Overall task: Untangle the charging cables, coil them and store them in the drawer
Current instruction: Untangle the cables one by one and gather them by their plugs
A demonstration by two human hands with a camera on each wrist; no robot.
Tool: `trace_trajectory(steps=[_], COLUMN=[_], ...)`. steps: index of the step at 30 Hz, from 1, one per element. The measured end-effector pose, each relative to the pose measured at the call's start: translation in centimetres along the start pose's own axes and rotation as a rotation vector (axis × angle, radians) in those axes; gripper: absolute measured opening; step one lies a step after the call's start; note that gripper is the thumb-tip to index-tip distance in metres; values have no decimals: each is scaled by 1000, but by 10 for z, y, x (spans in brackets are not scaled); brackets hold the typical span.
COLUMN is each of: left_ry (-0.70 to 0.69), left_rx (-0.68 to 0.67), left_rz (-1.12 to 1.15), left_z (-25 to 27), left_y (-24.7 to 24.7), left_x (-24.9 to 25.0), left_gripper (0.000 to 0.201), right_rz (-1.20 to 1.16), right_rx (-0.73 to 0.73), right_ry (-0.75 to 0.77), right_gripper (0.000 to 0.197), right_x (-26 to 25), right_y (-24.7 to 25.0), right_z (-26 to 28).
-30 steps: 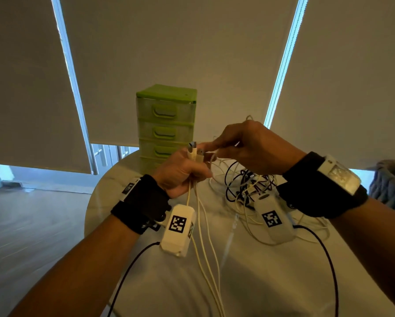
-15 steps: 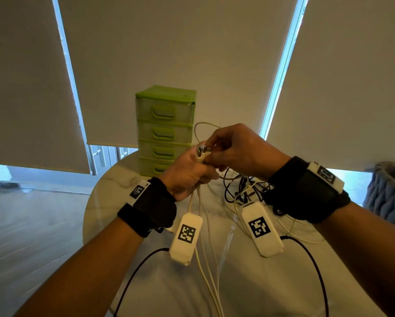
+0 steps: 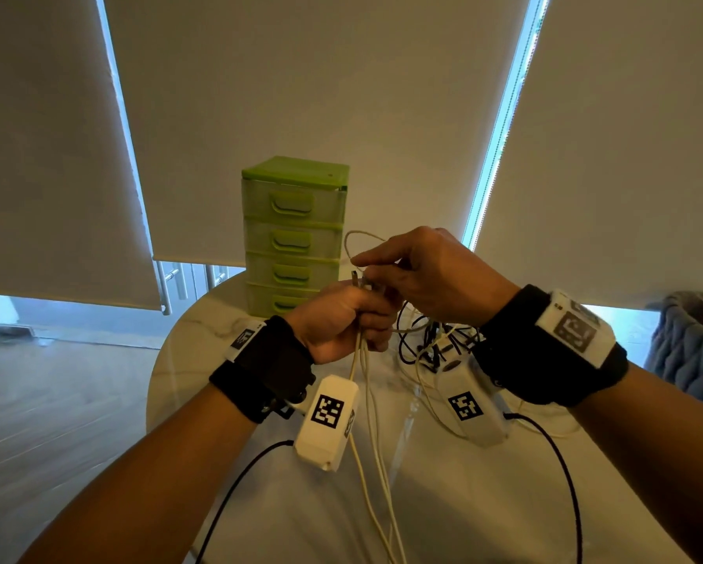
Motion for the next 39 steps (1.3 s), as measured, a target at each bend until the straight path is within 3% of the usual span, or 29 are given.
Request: trace_trajectory(steps=[3,7,10,12,19,22,26,29,33,36,39], left_ry=[16,-31,-80,-77,-107,-177,-333,-393,-293,-200,-153], left_rx=[30,107,180,200,146,152,234,247,183,82,-4], left_rz=[-46,-198,-359,-430,-361,-460,-710,-764,-579,-244,-106], left_z=[1,-1,-8,-12,-10,-9,-12,-15,-9,-1,1], left_y=[-3,-6,-9,-9,-7,-4,0,3,1,-7,-11], left_x=[0,8,17,19,16,14,3,-1,3,7,7], left_gripper=[29,50,30,30,22,13,21,22,24,22,17], right_rz=[-9,-28,1,30,-14,15,-42,-96,-285,-471,-466], right_rx=[-91,-193,-174,-161,-126,-117,-77,-28,-81,32,156], right_ry=[9,-52,-66,-77,-155,-193,-198,-204,-270,-355,-319], right_gripper=[27,22,17,14,11,10,11,20,29,17,13], right_x=[-3,-6,-2,1,13,17,17,19,19,18,19], right_y=[5,16,19,19,24,24,16,17,26,28,26], right_z=[-2,-11,-16,-16,-13,-13,-9,-3,7,10,11])
Point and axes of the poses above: each hand's wrist, its own z-axis away from the middle knuckle, its own y-axis out of the back of the hand, x = y × z, the point moved 1 cm from there along -z, towards the middle knuckle, and after that the axes turned 13 degrees about x, right-handed, at the moved point
